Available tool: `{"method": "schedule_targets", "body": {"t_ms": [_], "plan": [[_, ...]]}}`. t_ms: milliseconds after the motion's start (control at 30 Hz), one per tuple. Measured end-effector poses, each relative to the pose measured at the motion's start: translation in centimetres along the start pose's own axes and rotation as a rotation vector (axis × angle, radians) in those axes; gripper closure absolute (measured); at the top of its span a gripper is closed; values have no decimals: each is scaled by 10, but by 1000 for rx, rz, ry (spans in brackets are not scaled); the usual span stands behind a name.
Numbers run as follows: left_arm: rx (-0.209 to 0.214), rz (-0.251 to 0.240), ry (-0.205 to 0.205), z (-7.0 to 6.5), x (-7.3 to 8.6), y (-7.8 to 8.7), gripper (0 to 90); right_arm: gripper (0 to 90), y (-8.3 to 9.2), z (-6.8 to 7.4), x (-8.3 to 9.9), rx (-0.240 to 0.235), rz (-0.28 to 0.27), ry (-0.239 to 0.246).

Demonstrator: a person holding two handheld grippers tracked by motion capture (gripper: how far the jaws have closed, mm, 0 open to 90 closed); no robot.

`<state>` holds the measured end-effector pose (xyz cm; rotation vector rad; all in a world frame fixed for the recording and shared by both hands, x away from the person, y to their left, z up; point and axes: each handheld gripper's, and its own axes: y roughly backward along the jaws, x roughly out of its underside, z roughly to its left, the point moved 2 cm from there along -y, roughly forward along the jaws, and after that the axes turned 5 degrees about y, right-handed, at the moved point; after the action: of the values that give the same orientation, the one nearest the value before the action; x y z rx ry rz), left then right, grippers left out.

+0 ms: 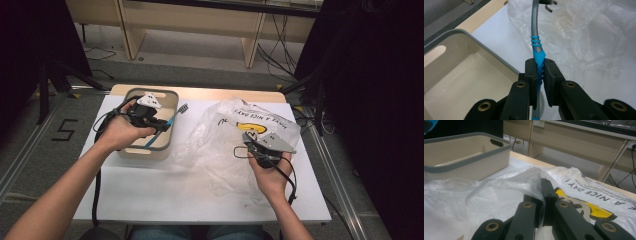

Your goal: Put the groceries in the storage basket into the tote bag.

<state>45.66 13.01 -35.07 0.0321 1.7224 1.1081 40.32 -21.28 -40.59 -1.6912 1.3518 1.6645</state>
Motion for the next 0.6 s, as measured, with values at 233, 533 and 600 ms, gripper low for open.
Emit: {"method": "schedule_targets", "body": {"t_ms": [233,533,600], "plan": [[63,-15,-31,-24,1,1,816,900,0,0,0,0,0,-1],[116,14,-84,-50,5,-7,815,900,0,0,0,0,2,-1],[125,23,-93,-54,6,-9,815,900,0,0,0,0,3,-1]]}}
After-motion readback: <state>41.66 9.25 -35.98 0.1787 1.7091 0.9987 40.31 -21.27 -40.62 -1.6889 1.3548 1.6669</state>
